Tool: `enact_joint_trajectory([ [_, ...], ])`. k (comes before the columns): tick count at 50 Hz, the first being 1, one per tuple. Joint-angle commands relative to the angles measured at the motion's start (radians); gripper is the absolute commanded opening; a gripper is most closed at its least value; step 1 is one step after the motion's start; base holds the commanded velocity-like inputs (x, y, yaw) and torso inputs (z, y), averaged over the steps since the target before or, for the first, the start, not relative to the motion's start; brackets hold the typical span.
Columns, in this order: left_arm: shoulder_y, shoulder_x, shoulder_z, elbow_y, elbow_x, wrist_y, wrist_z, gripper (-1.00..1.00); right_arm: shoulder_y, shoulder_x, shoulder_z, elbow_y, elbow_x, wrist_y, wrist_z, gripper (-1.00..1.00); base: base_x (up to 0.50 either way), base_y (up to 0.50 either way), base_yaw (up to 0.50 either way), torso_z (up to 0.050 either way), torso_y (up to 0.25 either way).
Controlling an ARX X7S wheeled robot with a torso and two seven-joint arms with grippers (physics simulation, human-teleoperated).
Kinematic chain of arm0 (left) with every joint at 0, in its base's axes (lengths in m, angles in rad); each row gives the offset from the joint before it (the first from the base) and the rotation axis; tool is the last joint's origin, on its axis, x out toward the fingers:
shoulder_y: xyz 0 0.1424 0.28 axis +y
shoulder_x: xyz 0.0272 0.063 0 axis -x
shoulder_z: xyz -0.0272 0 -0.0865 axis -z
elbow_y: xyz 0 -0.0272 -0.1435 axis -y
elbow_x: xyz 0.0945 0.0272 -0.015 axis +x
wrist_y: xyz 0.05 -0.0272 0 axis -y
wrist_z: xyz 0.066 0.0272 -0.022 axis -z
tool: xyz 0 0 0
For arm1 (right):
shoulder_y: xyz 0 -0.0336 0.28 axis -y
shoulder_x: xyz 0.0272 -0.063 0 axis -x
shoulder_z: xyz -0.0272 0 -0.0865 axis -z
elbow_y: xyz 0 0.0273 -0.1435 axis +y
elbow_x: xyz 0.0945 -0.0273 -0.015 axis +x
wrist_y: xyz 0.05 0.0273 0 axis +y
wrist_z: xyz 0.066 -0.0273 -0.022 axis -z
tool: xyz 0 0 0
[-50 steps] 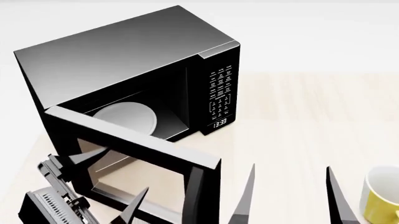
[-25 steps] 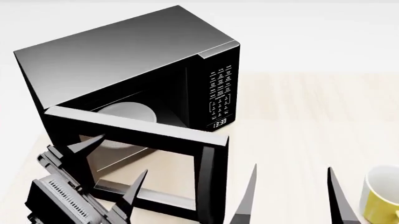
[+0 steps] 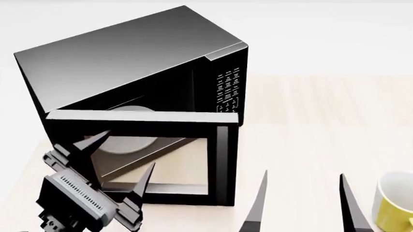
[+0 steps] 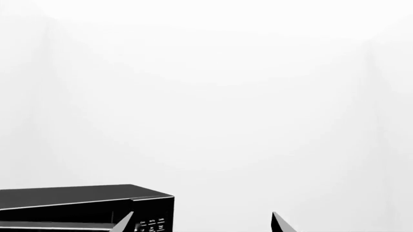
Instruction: Close the microwave.
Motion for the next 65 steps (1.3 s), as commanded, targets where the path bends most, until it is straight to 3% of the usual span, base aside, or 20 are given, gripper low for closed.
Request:
enact_joint_trajectory([
  [1,-0.032,0.017,-0.050,-0.077,0.001,0.016,-0.048,1.00,0.003,-0.005,0.010,0.007,-0.003,-0.001,-0.008,1.00,0.00,0.00,0.00,0.000,0.000],
  [65,-0.154,0.098,-0.040,-0.385,0.036,0.171,-0.177,1.00,0.007,0.011,0.000,0.022,0.013,-0.010,0.011,1.00,0.00,0.00,0.00,0.000,0.000],
])
